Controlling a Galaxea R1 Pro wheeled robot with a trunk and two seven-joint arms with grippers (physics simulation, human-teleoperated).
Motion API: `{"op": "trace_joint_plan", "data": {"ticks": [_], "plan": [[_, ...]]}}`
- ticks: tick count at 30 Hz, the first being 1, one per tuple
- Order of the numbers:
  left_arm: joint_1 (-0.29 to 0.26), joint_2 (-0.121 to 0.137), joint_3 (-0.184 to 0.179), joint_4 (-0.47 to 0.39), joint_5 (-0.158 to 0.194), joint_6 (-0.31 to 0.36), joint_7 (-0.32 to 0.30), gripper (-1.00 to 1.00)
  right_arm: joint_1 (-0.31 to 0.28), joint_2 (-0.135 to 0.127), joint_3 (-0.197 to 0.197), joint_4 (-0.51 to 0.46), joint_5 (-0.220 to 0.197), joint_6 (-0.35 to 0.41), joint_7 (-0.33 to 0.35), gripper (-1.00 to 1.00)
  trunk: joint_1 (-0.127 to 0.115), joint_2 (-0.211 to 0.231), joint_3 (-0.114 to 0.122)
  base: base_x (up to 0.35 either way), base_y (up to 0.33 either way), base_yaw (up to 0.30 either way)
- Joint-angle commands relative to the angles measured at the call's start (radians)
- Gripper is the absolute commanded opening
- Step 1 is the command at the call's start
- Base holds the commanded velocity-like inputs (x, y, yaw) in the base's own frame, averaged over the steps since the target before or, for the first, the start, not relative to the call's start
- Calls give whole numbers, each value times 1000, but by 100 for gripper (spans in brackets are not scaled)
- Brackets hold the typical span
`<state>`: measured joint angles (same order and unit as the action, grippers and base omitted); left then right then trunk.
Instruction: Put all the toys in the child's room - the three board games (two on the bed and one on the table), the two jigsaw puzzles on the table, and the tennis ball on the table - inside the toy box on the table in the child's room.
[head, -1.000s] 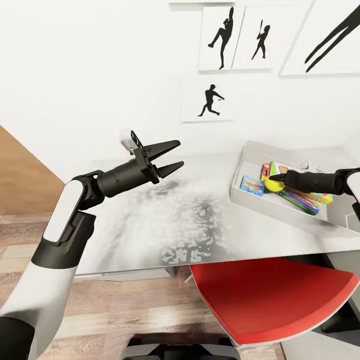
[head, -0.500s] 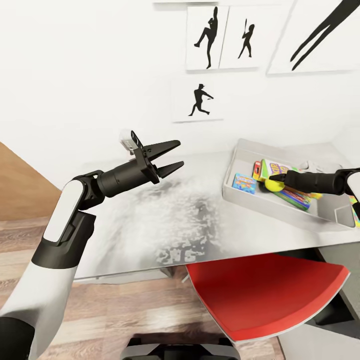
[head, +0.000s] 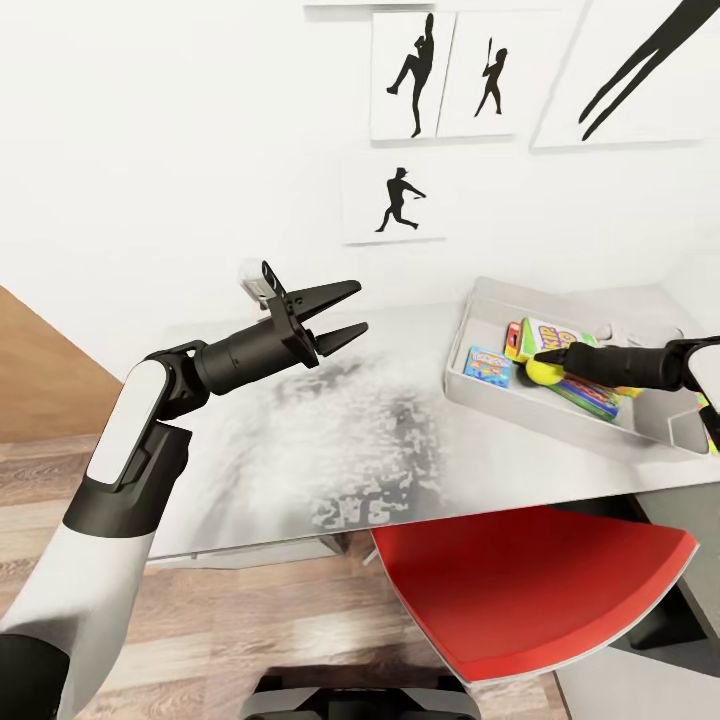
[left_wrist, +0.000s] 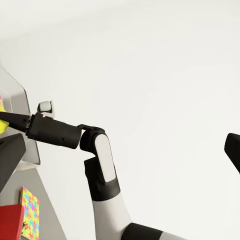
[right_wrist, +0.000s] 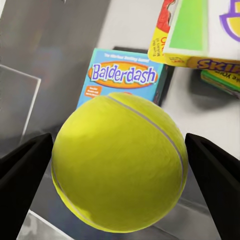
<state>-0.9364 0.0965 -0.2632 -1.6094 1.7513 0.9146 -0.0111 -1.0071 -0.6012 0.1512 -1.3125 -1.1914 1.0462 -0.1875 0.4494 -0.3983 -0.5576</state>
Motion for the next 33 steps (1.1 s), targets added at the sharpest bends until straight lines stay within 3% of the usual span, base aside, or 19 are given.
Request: {"op": "trace_joint_plan", "data": {"ticks": [1, 33], "plan": [[-1, 1, -1, 0, 1, 1, -1, 100, -1, 0, 2, -1, -10, 1, -11, -100, 1, -2, -2, 0, 0, -4], [-1, 1, -2, 0, 1, 1, -1, 100, -2, 2, -1, 4, -10, 1, -11, -100, 1, -2, -29, 0, 0, -1]]}}
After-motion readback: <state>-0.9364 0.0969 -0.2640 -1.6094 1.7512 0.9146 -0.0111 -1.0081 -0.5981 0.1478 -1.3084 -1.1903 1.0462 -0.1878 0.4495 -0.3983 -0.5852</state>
